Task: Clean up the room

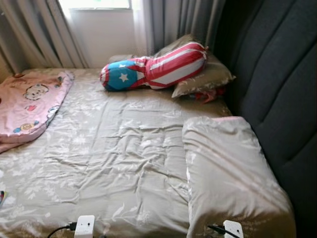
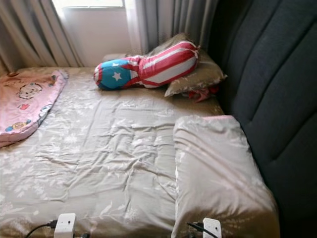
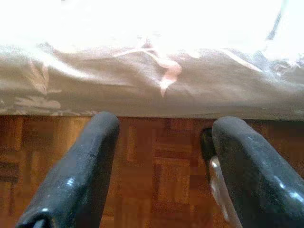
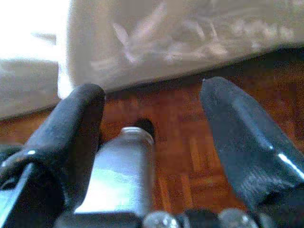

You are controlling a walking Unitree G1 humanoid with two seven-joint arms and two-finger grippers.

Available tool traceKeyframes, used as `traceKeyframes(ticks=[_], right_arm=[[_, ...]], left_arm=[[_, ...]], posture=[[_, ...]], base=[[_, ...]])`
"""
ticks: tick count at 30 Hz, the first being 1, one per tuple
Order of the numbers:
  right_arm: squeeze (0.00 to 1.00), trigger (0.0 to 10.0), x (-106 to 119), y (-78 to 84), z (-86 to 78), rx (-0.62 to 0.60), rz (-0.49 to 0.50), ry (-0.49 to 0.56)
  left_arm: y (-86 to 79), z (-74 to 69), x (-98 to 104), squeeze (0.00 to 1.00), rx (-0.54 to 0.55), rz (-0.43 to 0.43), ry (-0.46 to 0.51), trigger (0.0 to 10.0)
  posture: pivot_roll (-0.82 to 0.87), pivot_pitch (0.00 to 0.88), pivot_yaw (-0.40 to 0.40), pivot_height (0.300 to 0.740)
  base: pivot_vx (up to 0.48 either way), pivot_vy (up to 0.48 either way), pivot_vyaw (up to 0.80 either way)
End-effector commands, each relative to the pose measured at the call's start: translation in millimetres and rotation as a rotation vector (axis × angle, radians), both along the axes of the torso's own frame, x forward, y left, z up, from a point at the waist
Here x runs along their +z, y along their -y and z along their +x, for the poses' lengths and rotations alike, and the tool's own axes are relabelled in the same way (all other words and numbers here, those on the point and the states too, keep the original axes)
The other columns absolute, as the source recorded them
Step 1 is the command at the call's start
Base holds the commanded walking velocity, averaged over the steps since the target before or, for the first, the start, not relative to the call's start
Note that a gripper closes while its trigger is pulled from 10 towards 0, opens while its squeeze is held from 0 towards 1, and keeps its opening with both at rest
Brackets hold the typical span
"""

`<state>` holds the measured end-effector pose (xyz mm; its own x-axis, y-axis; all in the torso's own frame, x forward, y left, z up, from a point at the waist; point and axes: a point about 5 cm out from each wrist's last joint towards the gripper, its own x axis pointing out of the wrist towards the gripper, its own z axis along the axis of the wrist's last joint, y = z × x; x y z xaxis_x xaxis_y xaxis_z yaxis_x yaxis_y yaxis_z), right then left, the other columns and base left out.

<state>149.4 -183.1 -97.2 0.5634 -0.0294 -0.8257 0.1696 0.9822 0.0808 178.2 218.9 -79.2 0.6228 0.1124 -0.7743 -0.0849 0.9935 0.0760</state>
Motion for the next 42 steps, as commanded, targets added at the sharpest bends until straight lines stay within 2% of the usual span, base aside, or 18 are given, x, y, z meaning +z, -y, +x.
traceKeyframes(ticks=[1, 15, 19, 24, 42], right_arm=[[0.00, 10.0, 1, -6.0, 4.4, 0.000, 0.016, 0.012], [0.00, 10.0, 2, -7.0, 6.0, 0.027, 0.008, 0.018], [0.00, 10.0, 2, -6.9, 5.8, 0.028, 0.012, 0.018], [0.00, 10.0, 1, -6.7, 4.9, 0.014, 0.021, 0.016], [0.00, 10.0, -1, 14.7, -10.0, -0.002, 0.011, -0.011]], left_arm=[[-9.3, -4.5, 0, 0.00, 0.016, 0.018, -0.018, 10.0], [-16.7, -9.4, -1, 0.00, 0.026, 0.024, -0.032, 10.0], [-20.2, -12.3, -1, 0.00, 0.031, 0.026, -0.037, 10.0], [-23.2, -15.8, -2, 0.00, 0.036, 0.027, -0.042, 10.0], [-25.9, -20.0, -3, 0.00, 0.039, 0.027, -0.050, 10.0]], posture=[[-0.06, 0.000, 0.012, 0.740], [-0.06, 0.000, 0.012, 0.740], [-0.05, 0.000, 0.011, 0.740], [-0.05, 0.000, 0.011, 0.740], [-0.05, 0.000, 0.010, 0.740]], base=[[0.000, 0.360, 0.00], [0.000, 0.358, 0.00], [0.000, 0.357, 0.80], [0.000, 0.356, 0.08], [0.000, 0.357, 0.00]])
